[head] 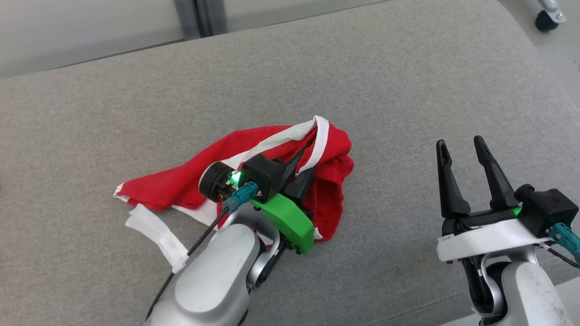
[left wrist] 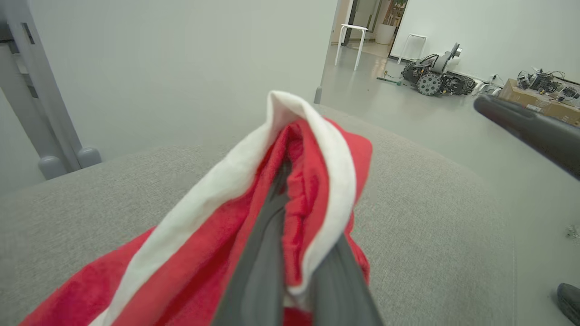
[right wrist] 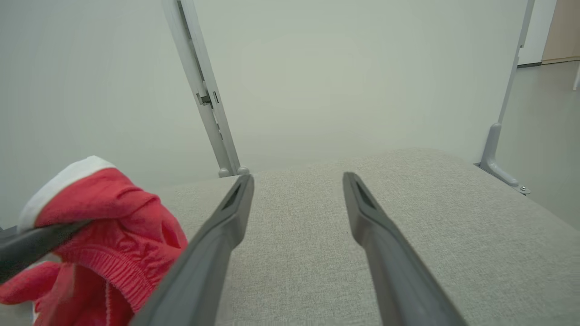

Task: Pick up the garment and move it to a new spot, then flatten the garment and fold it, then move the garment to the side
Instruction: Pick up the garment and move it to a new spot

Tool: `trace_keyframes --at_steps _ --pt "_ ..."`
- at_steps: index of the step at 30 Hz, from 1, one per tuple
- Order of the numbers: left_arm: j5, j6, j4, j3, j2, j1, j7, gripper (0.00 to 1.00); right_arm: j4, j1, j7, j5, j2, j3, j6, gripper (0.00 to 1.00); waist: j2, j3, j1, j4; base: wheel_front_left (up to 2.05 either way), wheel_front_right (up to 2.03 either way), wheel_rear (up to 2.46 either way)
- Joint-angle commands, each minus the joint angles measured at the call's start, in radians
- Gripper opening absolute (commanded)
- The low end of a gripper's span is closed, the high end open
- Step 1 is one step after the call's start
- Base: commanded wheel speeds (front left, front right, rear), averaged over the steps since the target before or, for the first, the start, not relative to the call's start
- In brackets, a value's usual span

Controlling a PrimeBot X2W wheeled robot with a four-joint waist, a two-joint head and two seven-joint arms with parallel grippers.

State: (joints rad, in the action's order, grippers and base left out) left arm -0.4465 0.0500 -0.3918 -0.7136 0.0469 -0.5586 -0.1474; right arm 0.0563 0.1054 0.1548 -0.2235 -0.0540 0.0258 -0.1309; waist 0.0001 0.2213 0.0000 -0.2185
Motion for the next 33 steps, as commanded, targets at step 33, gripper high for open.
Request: trace_keyframes --at_steps 33 --pt "0.002 -0.207 0.2 0.449 0.211 0.354 -0.118 1.0 0.016 -0.077 -0.054 0.034 0.002 -0.023 0.0 1.0 -0.0001 -0.121 0.0 0.246 0.0 0.0 0.0"
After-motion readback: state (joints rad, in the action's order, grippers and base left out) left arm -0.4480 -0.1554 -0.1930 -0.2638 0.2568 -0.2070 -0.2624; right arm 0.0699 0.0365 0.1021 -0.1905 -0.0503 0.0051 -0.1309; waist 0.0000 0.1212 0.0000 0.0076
